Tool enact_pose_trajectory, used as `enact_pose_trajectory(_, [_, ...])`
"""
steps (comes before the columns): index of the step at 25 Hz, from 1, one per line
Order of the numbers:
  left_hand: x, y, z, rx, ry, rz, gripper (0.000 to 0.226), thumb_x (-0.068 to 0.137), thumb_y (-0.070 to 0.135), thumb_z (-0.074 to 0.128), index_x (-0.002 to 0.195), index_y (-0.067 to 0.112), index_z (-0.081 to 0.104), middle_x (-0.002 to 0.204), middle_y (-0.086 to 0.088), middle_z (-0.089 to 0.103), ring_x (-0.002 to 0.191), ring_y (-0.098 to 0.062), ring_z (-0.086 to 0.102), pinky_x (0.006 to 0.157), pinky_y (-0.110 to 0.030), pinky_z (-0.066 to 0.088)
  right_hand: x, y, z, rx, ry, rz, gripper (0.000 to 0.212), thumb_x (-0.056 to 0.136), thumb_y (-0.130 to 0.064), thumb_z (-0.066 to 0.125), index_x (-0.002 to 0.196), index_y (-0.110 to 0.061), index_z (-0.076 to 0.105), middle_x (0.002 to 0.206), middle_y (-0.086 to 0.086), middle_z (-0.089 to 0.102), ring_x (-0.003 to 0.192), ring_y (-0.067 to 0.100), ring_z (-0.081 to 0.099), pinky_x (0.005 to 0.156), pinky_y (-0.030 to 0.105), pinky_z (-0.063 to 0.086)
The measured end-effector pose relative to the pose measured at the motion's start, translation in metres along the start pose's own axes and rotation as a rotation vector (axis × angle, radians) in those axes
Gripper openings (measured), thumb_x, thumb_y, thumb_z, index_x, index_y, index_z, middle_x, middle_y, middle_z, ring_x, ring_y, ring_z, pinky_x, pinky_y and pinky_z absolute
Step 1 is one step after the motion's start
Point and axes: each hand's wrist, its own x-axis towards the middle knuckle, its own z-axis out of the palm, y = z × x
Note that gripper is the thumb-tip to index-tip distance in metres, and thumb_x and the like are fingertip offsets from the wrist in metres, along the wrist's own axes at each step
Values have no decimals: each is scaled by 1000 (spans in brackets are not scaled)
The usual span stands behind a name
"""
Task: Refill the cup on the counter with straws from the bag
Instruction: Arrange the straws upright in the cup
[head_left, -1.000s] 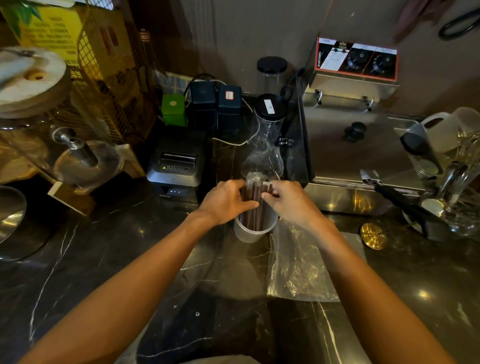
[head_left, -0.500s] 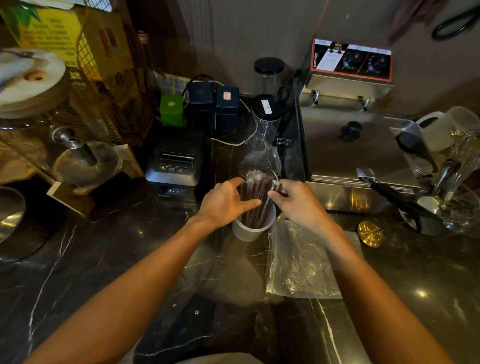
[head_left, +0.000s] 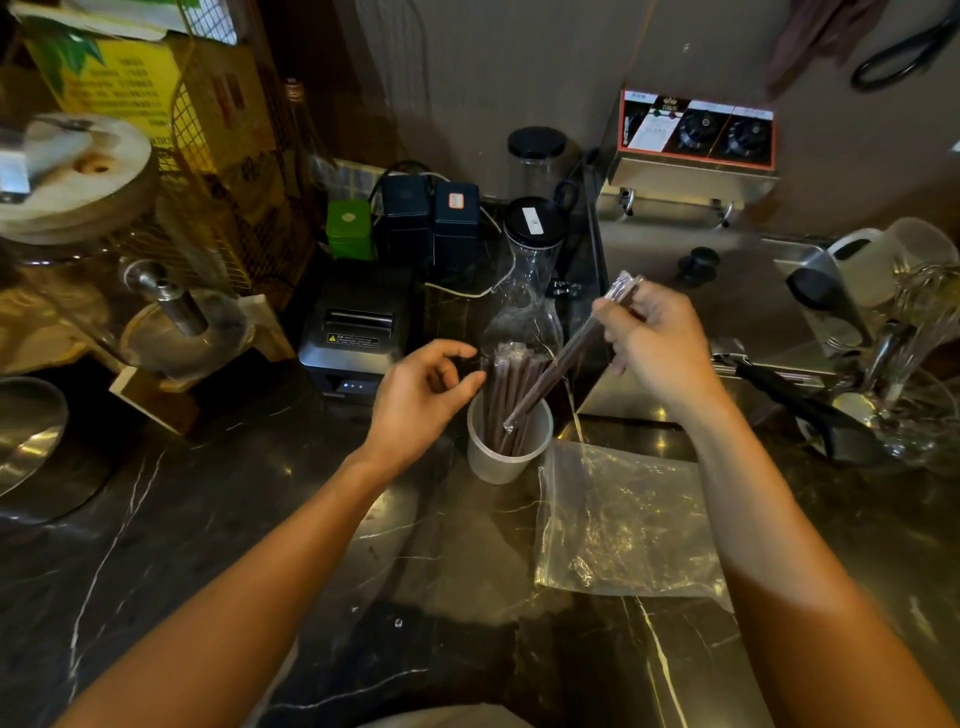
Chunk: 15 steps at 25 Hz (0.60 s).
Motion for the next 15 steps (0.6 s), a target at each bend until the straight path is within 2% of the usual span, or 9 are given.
enact_pose_trajectory(4, [3, 15, -2, -8, -192, 135, 41, 85, 26, 80, 125, 25, 71, 89, 5, 63, 69, -14, 61, 69, -38, 60, 4, 6, -6, 440, -101, 182, 12, 102, -12, 57, 95, -6, 64, 63, -2, 53, 48, 10, 43, 48, 27, 42])
enact_pose_trajectory(7, [7, 29, -2, -100, -273, 182, 47, 85, 17, 81, 130, 20, 70, 93, 1, 64, 65, -16, 60, 66, -28, 57, 0, 18, -1, 544, -172, 304, 11, 101, -12, 57, 97, -7, 66, 65, -2, 53, 52, 10, 41, 47, 22, 41])
enact_pose_trajectory(10, [10, 43, -4, -152, -314, 245, 41, 87, 9, 78, 127, 15, 72, 99, -7, 66, 66, -23, 65, 66, -29, 61, -2, 31, 11, 636, -176, 414, 9, 100, -11, 60, 97, -6, 68, 67, -1, 52, 51, 8, 40, 46, 20, 39])
enact_pose_trajectory(12, [12, 50, -3, -172, -319, 282, 30, 88, 10, 75, 118, 12, 76, 102, -11, 69, 74, -22, 69, 67, -39, 62, -5, 37, 21, 693, -170, 467, 10, 101, -11, 61, 96, -6, 68, 67, 0, 50, 47, 7, 39, 44, 19, 38])
enact_pose_trajectory(14, [15, 55, -1, -220, -300, 277, 24, 88, 11, 77, 112, 11, 78, 103, -13, 70, 78, -34, 68, 68, -52, 57, -7, 42, 29, 729, -172, 505, 12, 102, -12, 58, 99, -5, 67, 66, 1, 49, 45, 6, 37, 43, 19, 36])
enact_pose_trajectory(15, [16, 58, 0, -231, -289, 283, 22, 88, 12, 77, 110, 12, 78, 102, -12, 71, 79, -37, 67, 68, -54, 56, -8, 42, 32, 712, -185, 514, 13, 103, -14, 58, 102, -5, 67, 66, 1, 49, 45, 7, 36, 44, 20, 34])
